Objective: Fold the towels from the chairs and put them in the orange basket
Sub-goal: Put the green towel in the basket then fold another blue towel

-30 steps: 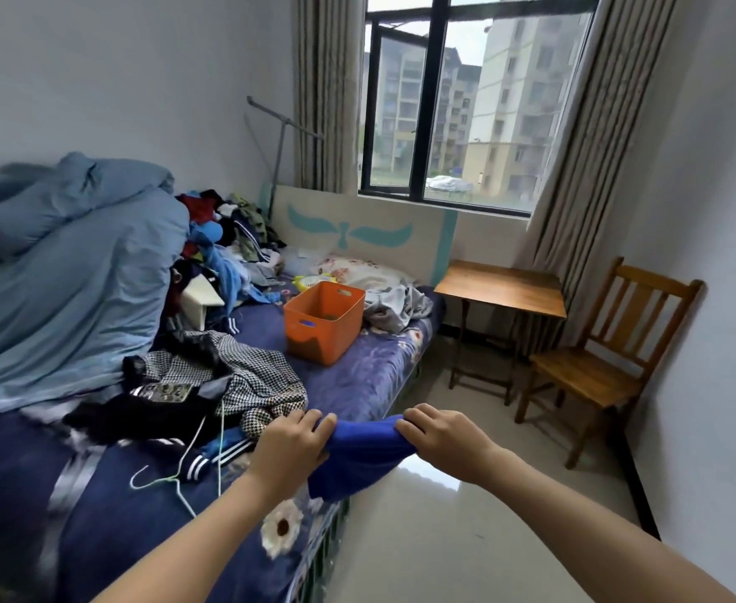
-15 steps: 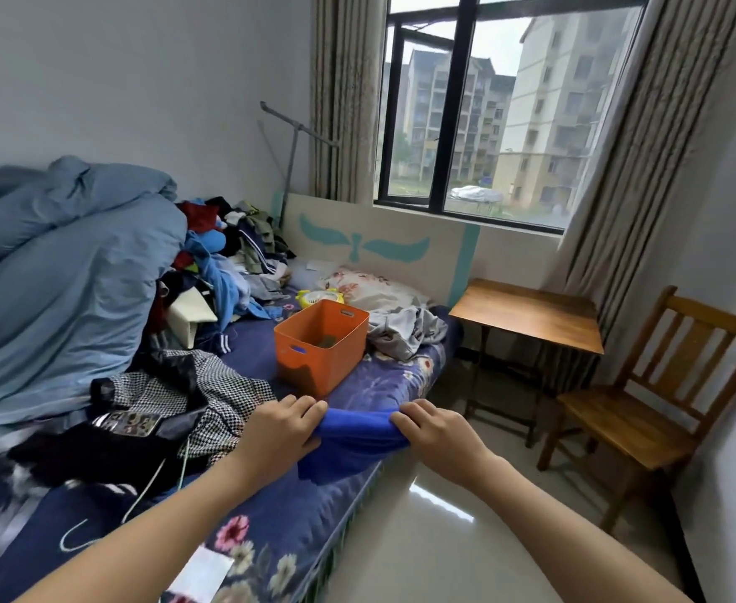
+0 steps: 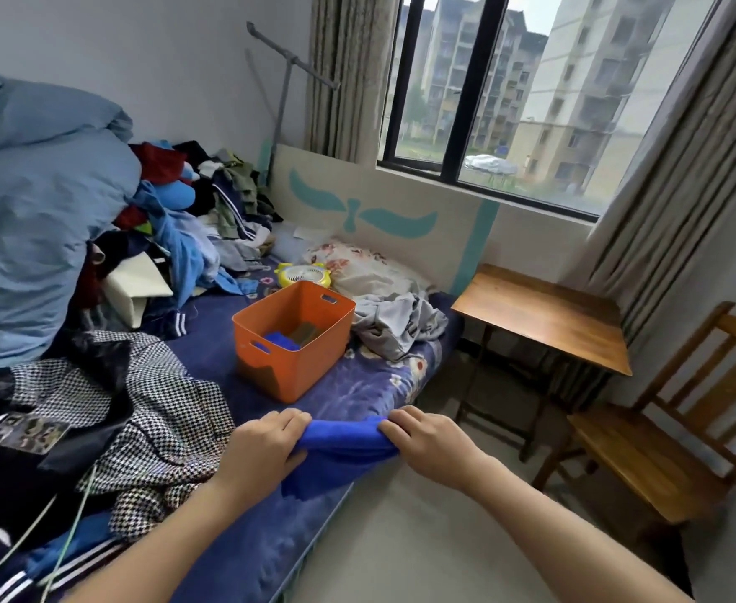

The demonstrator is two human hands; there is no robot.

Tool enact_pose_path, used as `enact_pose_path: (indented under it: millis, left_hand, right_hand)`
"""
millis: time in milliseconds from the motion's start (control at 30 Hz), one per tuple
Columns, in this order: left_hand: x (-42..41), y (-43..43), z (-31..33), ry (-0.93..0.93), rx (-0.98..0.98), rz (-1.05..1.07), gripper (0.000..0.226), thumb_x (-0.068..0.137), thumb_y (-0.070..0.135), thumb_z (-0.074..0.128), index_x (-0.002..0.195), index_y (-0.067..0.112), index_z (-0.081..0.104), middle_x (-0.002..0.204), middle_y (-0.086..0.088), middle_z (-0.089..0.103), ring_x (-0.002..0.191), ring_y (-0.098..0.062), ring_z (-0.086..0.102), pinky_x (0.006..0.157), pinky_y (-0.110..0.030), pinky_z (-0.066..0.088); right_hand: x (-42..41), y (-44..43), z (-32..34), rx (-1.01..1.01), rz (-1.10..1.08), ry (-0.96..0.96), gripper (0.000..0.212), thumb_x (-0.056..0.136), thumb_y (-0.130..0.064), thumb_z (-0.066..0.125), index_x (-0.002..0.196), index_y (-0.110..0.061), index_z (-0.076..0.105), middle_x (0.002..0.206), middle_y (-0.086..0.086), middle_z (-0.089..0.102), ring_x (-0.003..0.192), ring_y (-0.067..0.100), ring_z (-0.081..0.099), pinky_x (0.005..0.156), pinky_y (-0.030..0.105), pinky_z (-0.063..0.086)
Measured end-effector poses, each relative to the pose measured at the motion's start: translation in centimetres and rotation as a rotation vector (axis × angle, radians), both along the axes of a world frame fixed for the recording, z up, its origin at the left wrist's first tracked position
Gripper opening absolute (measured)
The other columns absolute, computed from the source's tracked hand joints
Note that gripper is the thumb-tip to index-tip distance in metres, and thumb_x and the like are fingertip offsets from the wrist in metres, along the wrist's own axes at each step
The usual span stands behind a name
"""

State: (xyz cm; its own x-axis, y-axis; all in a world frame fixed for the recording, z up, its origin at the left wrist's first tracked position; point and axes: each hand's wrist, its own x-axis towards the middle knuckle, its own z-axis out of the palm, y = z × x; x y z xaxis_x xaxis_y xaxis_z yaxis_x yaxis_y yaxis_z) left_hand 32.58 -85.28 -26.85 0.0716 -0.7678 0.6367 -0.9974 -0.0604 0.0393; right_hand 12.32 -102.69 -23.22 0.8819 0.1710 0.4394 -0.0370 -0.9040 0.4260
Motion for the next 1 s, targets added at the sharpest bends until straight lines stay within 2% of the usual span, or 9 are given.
enact_pose_path:
  millis: [100, 233, 333, 400, 500, 667, 800, 900, 1000]
  left_hand:
    - [1.8, -5.8, -0.5, 0.082, -0.003, 0.003, 0.049, 0.052, 0.018, 0.08, 0.093, 0.022, 0.052, 0.074, 0.007, 0.066, 0.054, -0.012, 0.061, 0.042, -0.021, 0.048]
    - [2.9, -14.2, 0.0, 0.127, 0.012, -0.039, 0.043, 0.057, 0.019, 0.072, 0.093, 0.022, 0.049, 0.071, 0.006, 0.065, 0.053, -0.014, 0.062, 0.04, -0.022, 0.048]
    - [2.4, -19.8, -0.4, 0.096, 0.025, -0.071, 0.027, 0.065, 0.029, 0.047, 0.091, 0.024, 0.046, 0.068, 0.006, 0.064, 0.05, -0.013, 0.06, 0.038, -0.019, 0.045]
    - [1.9, -23.1, -1.0, 0.094, 0.05, -0.082, 0.027, 0.065, 0.032, 0.04, 0.091, 0.025, 0.045, 0.067, 0.007, 0.064, 0.049, -0.013, 0.06, 0.036, -0.018, 0.043]
    - [1.1, -27.9, -2.1, 0.093, 0.076, -0.087, 0.024, 0.066, 0.032, 0.044, 0.09, 0.026, 0.045, 0.066, 0.008, 0.064, 0.049, -0.011, 0.059, 0.035, -0.018, 0.043]
    - [-0.5, -36.6, -2.2, 0.021, 0.08, -0.047, 0.032, 0.066, 0.033, 0.041, 0.083, 0.02, 0.064, 0.064, 0.007, 0.063, 0.046, -0.013, 0.058, 0.032, -0.017, 0.04]
    - [-1.4, -42.0, -2.6, 0.024, 0.121, 0.005, 0.025, 0.065, 0.033, 0.043, 0.087, 0.024, 0.048, 0.063, 0.008, 0.061, 0.045, -0.012, 0.057, 0.031, -0.017, 0.039]
    - [-2.4, -45.7, -2.9, 0.042, 0.153, 0.047, 0.024, 0.065, 0.032, 0.045, 0.087, 0.024, 0.049, 0.063, 0.008, 0.061, 0.045, -0.011, 0.057, 0.032, -0.017, 0.04]
    - [-3.1, -47.3, -3.4, 0.081, 0.196, 0.115, 0.025, 0.064, 0.035, 0.042, 0.087, 0.026, 0.048, 0.063, 0.009, 0.061, 0.044, -0.011, 0.057, 0.031, -0.017, 0.038]
  right_hand:
    - [2.2, -5.9, 0.6, -0.017, 0.0, 0.05, 0.019, 0.075, -0.013, 0.045, 0.09, -0.014, 0.055, 0.075, 0.0, 0.062, 0.061, 0.017, 0.058, 0.044, 0.024, 0.042]
    - [2.7, -13.4, 1.2, 0.045, -0.089, 0.021, 0.02, 0.072, -0.012, 0.045, 0.092, -0.014, 0.047, 0.075, 0.001, 0.062, 0.062, 0.019, 0.059, 0.042, 0.026, 0.044]
    - [1.6, -18.1, -0.6, 0.082, -0.135, 0.03, 0.021, 0.07, -0.012, 0.045, 0.09, -0.014, 0.045, 0.073, 0.002, 0.06, 0.061, 0.02, 0.058, 0.04, 0.027, 0.043]
    - [0.9, -21.0, -1.7, 0.095, -0.165, 0.039, 0.022, 0.069, -0.012, 0.044, 0.091, -0.014, 0.045, 0.071, 0.002, 0.059, 0.06, 0.02, 0.058, 0.038, 0.026, 0.042]
    - [-0.1, -25.7, -2.7, 0.114, -0.187, 0.056, 0.023, 0.072, -0.011, 0.044, 0.094, -0.013, 0.046, 0.073, 0.002, 0.06, 0.06, 0.021, 0.058, 0.038, 0.027, 0.044]
    - [-1.4, -35.0, -3.2, 0.084, -0.15, 0.082, 0.022, 0.071, -0.013, 0.043, 0.092, -0.014, 0.05, 0.071, 0.001, 0.06, 0.057, 0.02, 0.057, 0.034, 0.024, 0.04]
    - [-1.4, -41.4, -3.5, 0.067, -0.091, 0.078, 0.025, 0.071, -0.014, 0.042, 0.084, -0.013, 0.063, 0.069, 0.002, 0.061, 0.056, 0.02, 0.059, 0.034, 0.024, 0.038]
    - [-1.4, -46.1, -3.8, 0.103, -0.027, 0.069, 0.027, 0.069, -0.016, 0.04, 0.094, -0.014, 0.049, 0.071, 0.002, 0.063, 0.057, 0.019, 0.059, 0.036, 0.023, 0.039]
    - [-0.7, -49.2, -4.5, 0.143, 0.038, 0.086, 0.029, 0.067, -0.017, 0.038, 0.095, -0.014, 0.045, 0.07, 0.001, 0.063, 0.058, 0.018, 0.06, 0.035, 0.022, 0.039]
